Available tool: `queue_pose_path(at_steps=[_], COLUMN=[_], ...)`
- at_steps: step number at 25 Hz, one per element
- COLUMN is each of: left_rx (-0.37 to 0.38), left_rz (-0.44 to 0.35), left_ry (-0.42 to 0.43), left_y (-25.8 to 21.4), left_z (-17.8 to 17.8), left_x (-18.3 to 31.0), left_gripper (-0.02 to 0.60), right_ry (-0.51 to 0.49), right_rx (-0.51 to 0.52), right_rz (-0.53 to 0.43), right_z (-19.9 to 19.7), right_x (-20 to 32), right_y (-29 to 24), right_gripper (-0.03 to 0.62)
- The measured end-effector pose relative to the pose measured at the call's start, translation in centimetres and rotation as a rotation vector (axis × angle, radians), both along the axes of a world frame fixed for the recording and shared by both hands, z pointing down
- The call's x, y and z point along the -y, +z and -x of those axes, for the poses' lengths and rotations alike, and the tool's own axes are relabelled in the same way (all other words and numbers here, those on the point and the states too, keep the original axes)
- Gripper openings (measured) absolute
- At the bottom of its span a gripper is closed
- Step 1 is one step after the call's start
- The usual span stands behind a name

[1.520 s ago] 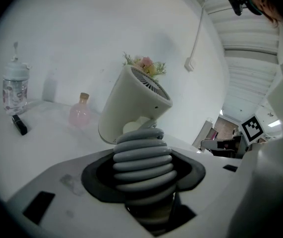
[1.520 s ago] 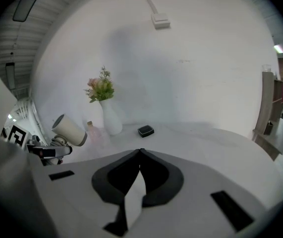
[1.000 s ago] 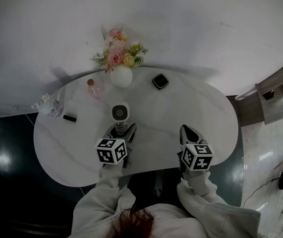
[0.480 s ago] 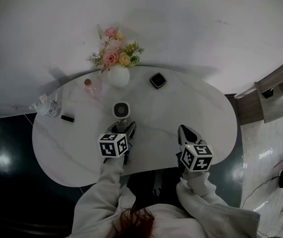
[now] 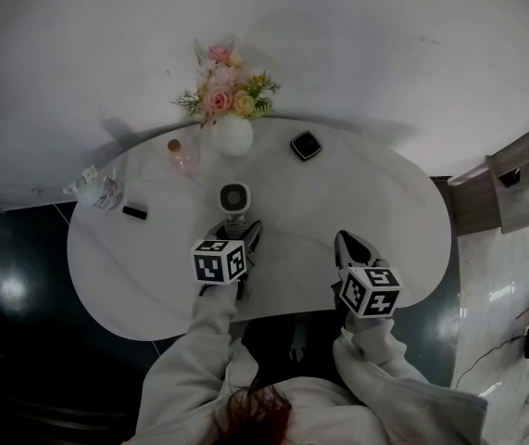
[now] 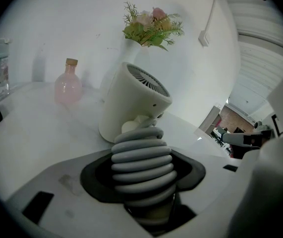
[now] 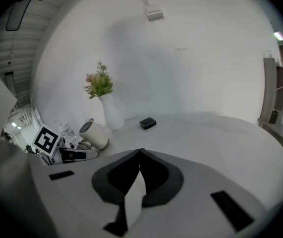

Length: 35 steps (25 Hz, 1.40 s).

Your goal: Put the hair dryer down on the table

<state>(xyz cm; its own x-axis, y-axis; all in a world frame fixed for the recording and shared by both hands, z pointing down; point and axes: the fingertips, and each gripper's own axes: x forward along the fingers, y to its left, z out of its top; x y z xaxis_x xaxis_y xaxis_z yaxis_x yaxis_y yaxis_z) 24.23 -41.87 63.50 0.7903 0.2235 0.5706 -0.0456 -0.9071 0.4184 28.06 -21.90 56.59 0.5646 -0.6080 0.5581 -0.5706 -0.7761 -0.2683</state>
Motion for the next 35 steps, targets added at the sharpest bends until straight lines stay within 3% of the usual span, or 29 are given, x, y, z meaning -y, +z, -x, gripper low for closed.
queue_pose_path(at_steps=[9, 14, 29, 35], left_rx=[0.011, 0.026, 0.023, -0.015], left_rz=[-0.013, -0.015, -0.064, -0.068], left_ry=[0.016, 0.024, -0.122, -0.194], left_y=[0.2, 0.4, -0.9, -2.7], left_z=[0.2, 0.8, 3.6, 5.8], left_x=[0.2, -0.1, 1.1, 1.8], left_gripper=[0.230, 0.278, 0.300, 0.304], right_ry=[-0.012, -0.024, -0.124, -0.182], right_rx=[-0.005, -0.022, -0.047, -0.053], right_rz=[-0.005, -0.016, -0.081, -0.102], right_z=[0.4, 0.6, 1.3, 1.3], right_x=[0.1, 0.1, 0.6, 1.6], right_y=[-0.4, -1.2, -3.6, -4.0], right_gripper=[0.049, 0.049, 0.049, 0.049])
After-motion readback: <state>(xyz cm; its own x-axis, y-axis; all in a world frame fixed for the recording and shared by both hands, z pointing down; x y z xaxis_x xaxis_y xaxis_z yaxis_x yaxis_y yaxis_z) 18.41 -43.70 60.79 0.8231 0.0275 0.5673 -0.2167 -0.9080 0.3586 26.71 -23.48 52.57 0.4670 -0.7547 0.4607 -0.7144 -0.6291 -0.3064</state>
